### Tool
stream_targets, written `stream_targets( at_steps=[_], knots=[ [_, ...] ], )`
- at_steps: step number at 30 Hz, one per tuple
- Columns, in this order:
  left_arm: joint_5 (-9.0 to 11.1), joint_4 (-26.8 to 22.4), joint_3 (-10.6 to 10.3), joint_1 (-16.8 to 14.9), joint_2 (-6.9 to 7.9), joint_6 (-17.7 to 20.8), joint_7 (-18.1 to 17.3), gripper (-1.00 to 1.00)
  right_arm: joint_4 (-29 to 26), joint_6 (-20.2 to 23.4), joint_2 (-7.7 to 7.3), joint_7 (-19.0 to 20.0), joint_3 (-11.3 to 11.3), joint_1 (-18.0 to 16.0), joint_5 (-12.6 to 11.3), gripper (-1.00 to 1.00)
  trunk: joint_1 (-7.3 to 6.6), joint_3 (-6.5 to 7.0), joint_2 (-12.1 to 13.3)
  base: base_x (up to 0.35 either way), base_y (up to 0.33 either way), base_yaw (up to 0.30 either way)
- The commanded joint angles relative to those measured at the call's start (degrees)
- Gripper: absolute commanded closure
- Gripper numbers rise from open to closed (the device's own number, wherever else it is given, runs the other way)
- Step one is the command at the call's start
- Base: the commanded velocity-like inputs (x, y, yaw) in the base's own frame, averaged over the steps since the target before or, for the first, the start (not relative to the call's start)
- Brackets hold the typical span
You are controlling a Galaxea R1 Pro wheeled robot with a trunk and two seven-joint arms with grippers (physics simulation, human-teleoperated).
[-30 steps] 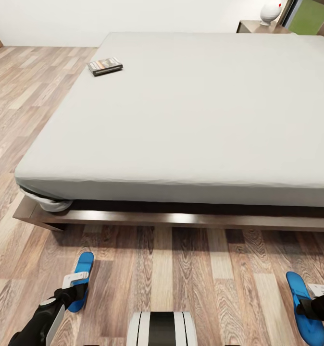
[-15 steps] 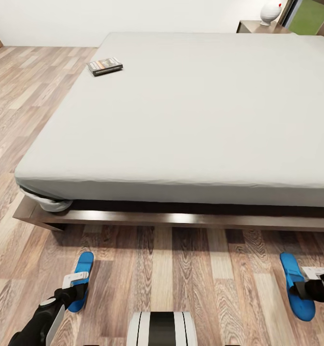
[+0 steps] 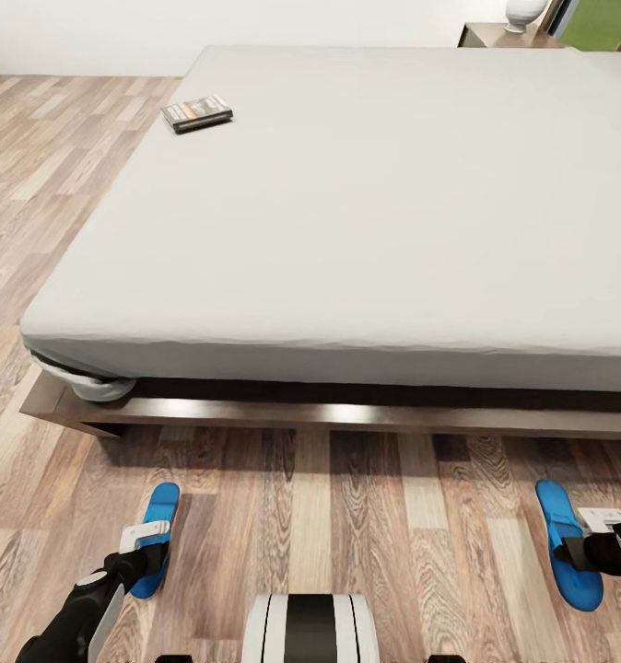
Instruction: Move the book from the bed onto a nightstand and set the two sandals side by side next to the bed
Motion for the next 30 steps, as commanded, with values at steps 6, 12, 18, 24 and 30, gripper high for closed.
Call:
stream_targets(
  at_steps=[6, 12, 18, 24, 30],
  knots=[
    [-0.2, -0.1, 0.3, 0.0, -0.04, 0.3, -0.4, 1.0, -0.1, 0.2, 0.02, 0.5, -0.1, 0.0, 0.6, 1.0, 0.14, -1.37, -0.1, 0.0, 0.0, 0.0],
    [-0.2, -0.1, 0.3, 0.0, -0.04, 0.3, -0.4, 1.0, -0.1, 0.2, 0.02, 0.5, -0.1, 0.0, 0.6, 1.0, 0.17, -1.59, -0.1, 0.0, 0.0, 0.0],
    [-0.2, -0.1, 0.3, 0.0, -0.05, 0.3, -0.4, 1.0, -0.1, 0.2, 0.02, 0.5, -0.1, 0.0, 0.6, 1.0, 0.17, -1.59, -0.1, 0.082, 0.0, 0.0],
    [-0.2, -0.1, 0.3, 0.0, -0.04, 0.3, -0.4, 1.0, -0.1, 0.2, 0.02, 0.5, -0.1, 0.0, 0.6, 1.0, 0.17, -1.59, -0.1, 0.132, 0.0, 0.0],
    [-0.2, -0.1, 0.3, 0.0, -0.04, 0.3, -0.5, 1.0, -0.1, 0.2, 0.02, 0.5, -0.1, 0.0, 0.6, 1.0, 0.17, -1.59, -0.1, 0.008, 0.0, 0.0]
  ],
)
